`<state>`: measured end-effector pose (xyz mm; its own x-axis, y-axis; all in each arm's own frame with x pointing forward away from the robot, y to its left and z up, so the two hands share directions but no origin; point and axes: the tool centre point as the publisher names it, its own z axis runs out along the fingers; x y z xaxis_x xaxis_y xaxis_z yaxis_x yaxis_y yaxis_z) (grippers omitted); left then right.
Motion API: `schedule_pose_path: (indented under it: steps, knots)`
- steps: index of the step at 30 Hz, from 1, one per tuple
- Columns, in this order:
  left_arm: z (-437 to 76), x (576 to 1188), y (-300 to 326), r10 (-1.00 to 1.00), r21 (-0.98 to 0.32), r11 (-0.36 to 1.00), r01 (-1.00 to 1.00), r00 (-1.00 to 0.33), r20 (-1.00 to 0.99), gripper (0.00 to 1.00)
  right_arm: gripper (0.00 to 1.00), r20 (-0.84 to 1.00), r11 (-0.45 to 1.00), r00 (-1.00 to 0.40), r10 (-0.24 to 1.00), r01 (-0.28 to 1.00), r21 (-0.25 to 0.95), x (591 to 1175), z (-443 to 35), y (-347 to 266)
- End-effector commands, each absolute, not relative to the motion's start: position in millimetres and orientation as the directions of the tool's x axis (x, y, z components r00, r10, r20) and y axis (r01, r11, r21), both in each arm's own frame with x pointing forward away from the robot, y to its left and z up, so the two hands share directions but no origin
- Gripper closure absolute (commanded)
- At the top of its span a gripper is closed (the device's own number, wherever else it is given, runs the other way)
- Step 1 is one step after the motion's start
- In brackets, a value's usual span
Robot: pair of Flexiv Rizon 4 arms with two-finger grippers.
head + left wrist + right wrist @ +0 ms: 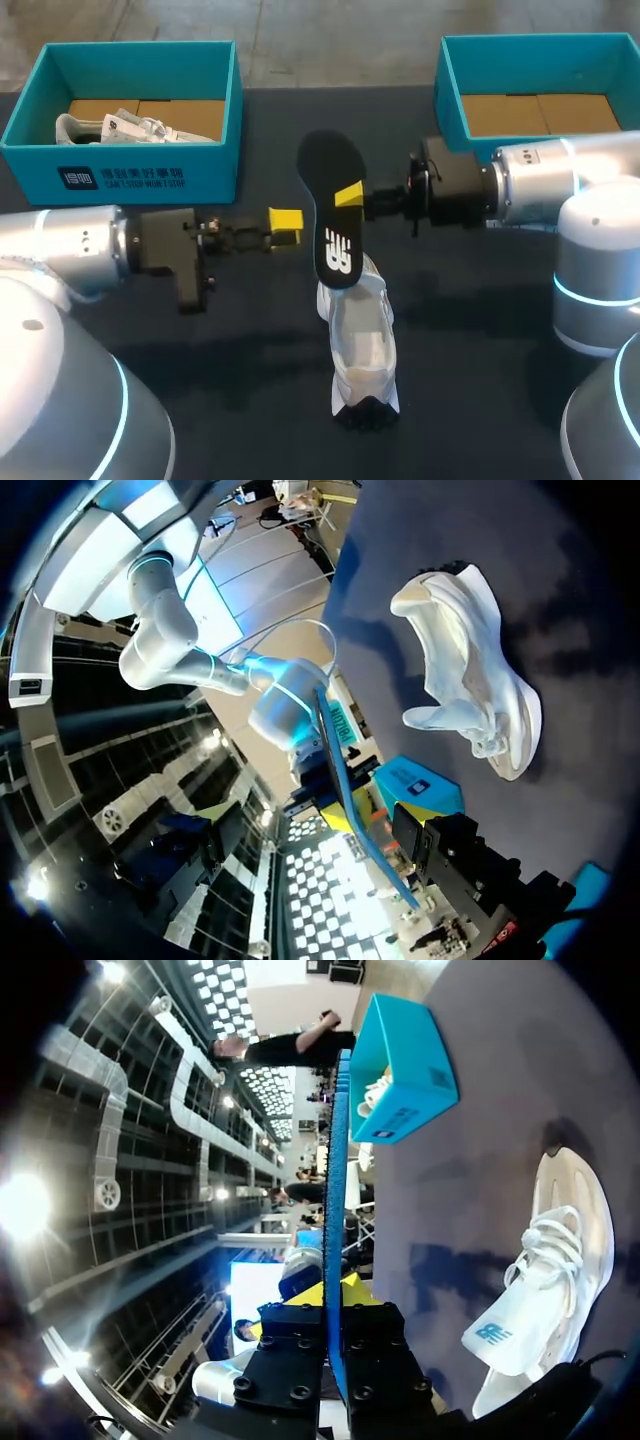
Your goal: Take the shoe out of the shoebox, open the shoe tongue, remove and reinsert the insole, then place the shoe into the shoebox
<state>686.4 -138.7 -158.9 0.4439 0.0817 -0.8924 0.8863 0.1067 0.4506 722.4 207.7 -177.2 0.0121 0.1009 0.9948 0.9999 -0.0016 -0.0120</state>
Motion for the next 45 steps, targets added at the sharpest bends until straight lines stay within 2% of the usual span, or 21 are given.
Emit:
schedule_pose_path:
  steps: [1, 17, 22, 24, 37, 41, 45]
  knots:
    - [-153.9, 679.5, -114.2, 0.102, 0.443, 0.096, 0.891, 0.434, -0.895, 0.0, 1.0, 0.995, -0.009, 0.015, 0.097, 1.0, -0.014, 717.3, -180.9, 205.4]
    - [-143.9, 691.5, -89.5, 0.17, 0.356, 0.062, 0.932, 0.342, -0.924, 0.0, 1.0, 0.995, -0.02, 0.006, 0.104, 1.0, -0.004, 709.3, -185.4, 202.1]
    - [-140.2, 698.9, -69.5, 0.266, 0.274, 0.056, 0.96, 0.25, -0.931, 0.0, 1.0, 0.992, -0.058, 0.018, 0.128, 0.998, -0.01, 705.2, -190.6, 198.2]
    - [-129.6, 704.8, -53.1, 0.373, 0.407, 0.008, 0.913, 0.375, -0.849, 0.0, 1.0, 0.992, -0.058, 0.018, 0.128, 0.998, -0.01, 705.2, -190.6, 198.2]
    - [-129.6, 704.8, -53.1, 0.373, 0.407, 0.008, 0.913, 0.375, -0.849, 0.0, 1.0, 0.992, -0.058, 0.018, 0.128, 0.998, -0.01, 705.2, -190.6, 198.2]
    - [-113.6, 710.2, -82.8, 0.496, 0.322, 0.039, 0.946, 0.261, -0.828, 0.0, 1.0, 0.992, -0.058, 0.018, 0.128, 0.998, -0.01, 705.2, -190.6, 198.2]
    - [-90.6, 719.3, -96.6, 0.606, 0.295, 0.05, 0.954, 0.206, -0.769, 0.0, 1.0, 0.992, -0.058, 0.018, 0.128, 0.998, -0.01, 705.2, -190.6, 198.2]
